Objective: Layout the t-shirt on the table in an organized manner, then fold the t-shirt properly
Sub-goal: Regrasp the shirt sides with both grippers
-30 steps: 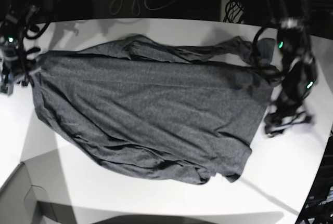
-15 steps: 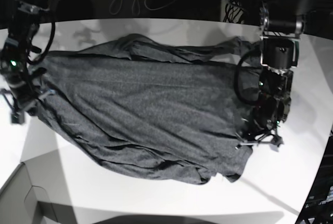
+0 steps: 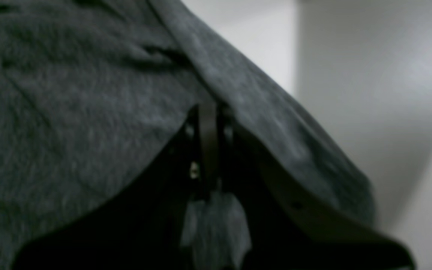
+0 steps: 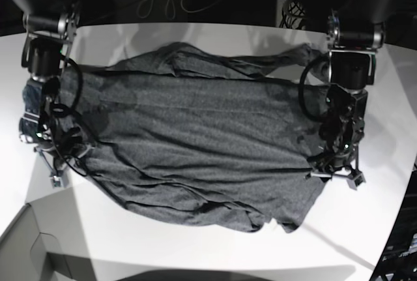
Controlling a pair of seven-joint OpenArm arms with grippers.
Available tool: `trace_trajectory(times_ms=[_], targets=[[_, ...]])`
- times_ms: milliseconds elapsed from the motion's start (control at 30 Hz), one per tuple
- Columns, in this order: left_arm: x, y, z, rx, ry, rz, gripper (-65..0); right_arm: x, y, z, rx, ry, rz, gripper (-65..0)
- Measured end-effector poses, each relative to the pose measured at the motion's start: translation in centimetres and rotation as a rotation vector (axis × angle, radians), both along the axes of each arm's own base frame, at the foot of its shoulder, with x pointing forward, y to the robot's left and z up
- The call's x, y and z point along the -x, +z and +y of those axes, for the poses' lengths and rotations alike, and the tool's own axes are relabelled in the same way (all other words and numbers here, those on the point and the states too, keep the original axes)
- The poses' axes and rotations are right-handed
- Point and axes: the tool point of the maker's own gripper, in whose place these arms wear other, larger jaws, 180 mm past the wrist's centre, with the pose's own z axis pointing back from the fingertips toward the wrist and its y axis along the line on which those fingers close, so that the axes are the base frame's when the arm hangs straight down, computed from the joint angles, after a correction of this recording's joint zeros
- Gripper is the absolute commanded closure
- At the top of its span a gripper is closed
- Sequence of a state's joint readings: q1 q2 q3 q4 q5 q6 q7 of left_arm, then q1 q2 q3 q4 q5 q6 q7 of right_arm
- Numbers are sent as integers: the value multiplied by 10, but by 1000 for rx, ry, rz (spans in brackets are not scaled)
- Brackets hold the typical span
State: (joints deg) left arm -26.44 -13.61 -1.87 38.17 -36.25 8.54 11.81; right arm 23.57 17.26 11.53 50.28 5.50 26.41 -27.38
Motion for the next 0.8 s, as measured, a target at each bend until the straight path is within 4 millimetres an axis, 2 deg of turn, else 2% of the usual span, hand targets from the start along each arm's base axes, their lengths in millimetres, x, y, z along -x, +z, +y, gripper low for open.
trace_trajectory(times_ms=[100, 367, 467, 533, 667, 733, 800], targets=[[-1, 0, -1, 2, -12, -9, -262, -11, -9, -1, -25, 1, -6, 0], [-2, 5, -1, 17, -19, -10, -262, -39, -9, -18, -23, -38, -59, 0], [-1, 12, -9, 32, -42, -13, -262, -51, -3, -37, 82, -139, -117, 0], [2, 16, -15, 42, -53, -24, -262, -57, 8, -53, 147, -213, -198, 0], [1, 40, -22, 106, -41, -110, -262, -63, 30, -73, 221, -283, -325, 0], [-2, 60, -12, 143, 4, -182, -261, -67, 39, -74, 225, -283, -369, 0], [-3, 70, -2, 154, 33, -220, -261, -70, 41, -73, 224, -283, -374, 0]])
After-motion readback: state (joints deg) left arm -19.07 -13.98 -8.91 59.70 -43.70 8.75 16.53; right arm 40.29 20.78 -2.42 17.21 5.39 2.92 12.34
